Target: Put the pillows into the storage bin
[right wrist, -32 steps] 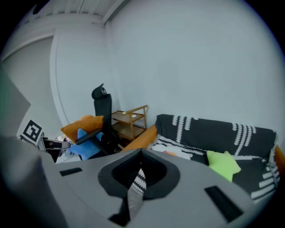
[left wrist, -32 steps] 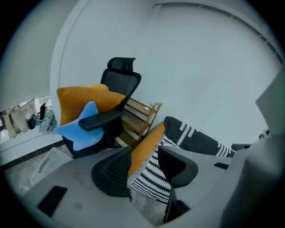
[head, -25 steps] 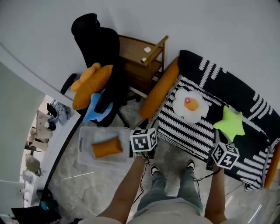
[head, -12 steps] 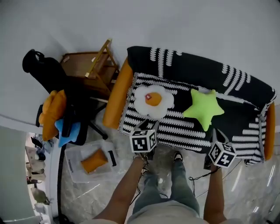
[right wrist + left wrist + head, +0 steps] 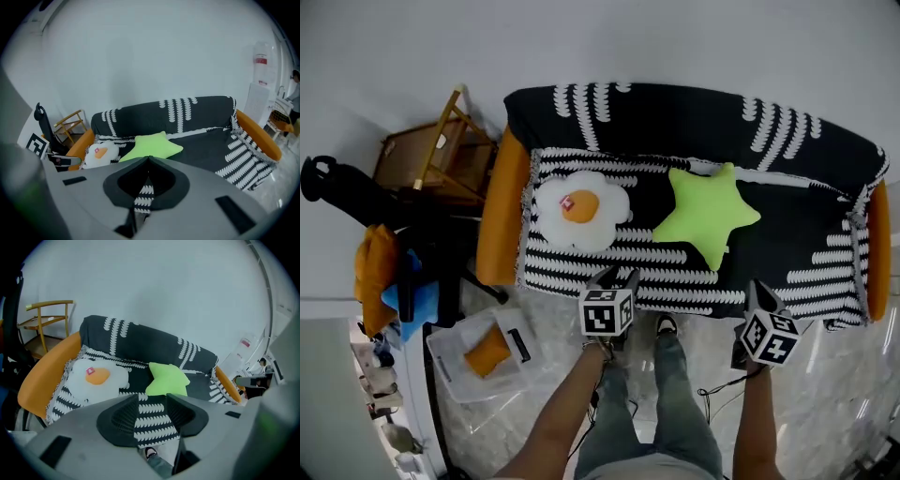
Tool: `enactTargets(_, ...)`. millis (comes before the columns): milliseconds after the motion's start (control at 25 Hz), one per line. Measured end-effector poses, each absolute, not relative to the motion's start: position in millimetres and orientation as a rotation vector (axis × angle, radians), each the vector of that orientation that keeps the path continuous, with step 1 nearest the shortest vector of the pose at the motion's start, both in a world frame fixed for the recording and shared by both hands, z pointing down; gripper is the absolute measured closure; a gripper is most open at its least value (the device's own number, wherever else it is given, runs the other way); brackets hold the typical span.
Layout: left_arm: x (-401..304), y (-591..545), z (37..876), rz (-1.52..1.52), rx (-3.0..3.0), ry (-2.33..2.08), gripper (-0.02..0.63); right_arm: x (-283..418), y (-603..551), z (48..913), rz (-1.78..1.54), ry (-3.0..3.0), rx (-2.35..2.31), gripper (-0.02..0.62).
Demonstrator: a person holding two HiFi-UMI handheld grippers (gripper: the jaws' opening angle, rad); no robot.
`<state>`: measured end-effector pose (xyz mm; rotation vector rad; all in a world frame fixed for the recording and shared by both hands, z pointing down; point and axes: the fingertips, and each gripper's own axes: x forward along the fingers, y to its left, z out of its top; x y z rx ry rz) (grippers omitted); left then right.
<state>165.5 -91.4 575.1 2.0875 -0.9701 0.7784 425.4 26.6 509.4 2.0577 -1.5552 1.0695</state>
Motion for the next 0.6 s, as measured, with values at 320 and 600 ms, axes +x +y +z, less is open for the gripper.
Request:
enactTargets(320,207,-113,635,1.0,2.243,-0.817,0.424,467,29,586,1.183,-1.46,2.1,0.594)
enactTargets(600,227,-125,693,1.221,2.37,-0.595,0.425,480,26,650,1.286,-1.388,2.129,0.594)
